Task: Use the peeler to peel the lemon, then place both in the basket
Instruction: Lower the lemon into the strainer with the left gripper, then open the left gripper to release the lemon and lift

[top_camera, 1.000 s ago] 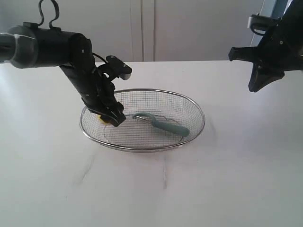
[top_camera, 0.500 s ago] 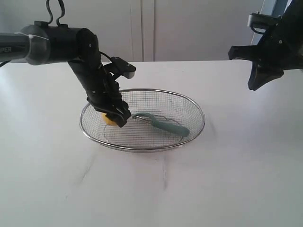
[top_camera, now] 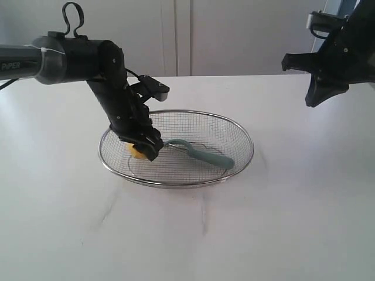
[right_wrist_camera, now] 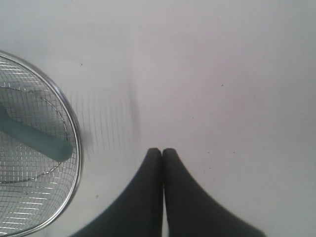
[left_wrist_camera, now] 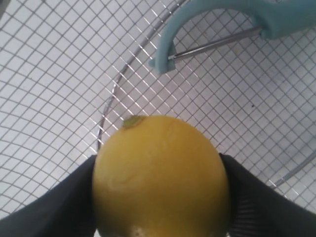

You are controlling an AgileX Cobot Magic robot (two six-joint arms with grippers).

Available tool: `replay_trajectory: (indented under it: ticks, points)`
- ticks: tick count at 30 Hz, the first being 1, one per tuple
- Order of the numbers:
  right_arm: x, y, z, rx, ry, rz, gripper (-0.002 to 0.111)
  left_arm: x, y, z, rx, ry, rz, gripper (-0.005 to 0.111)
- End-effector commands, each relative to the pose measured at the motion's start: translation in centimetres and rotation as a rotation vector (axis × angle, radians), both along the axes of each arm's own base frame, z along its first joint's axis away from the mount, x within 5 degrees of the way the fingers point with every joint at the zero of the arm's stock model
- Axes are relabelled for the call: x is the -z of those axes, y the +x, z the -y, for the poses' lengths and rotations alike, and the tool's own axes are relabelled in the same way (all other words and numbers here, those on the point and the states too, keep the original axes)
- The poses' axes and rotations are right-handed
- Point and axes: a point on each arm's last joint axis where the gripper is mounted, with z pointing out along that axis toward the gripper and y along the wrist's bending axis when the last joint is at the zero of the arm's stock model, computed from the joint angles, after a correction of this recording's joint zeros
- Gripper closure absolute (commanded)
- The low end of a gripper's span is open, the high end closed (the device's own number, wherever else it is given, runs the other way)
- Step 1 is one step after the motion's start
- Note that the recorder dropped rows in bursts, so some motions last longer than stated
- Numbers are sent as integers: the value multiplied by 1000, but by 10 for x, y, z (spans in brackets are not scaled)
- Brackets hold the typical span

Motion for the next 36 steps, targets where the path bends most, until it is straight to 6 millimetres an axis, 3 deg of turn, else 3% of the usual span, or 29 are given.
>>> replay_trajectory:
  ticks: [1, 3, 4, 17, 21, 28, 34, 36]
  points:
    - [-8, -1, 4, 15, 2, 29, 108, -6, -2, 5, -21, -52, -9, 46]
    - [-8, -1, 4, 15, 2, 29, 108, -6, -1, 5, -22, -53, -6, 32]
    - [-8, -1, 4, 15, 2, 29, 108, -6, -1, 5, -22, -54, -5, 31]
    - [-8, -1, 4, 15, 2, 29, 108, -6, 0, 5, -20, -53, 4, 32]
    - [-8, -1, 4, 15, 2, 29, 108, -16, -2, 3, -18, -60, 20, 32]
    - [-8, -1, 4, 15, 2, 29, 108, -50, -11, -2, -10, -84, 71, 32]
    - [-8, -1, 4, 15, 2, 29, 108, -53, -15, -3, -15, -73, 38, 32]
    - [-8, -1, 4, 15, 2, 29, 108, -53, -17, -5, -30, -68, 16, 39]
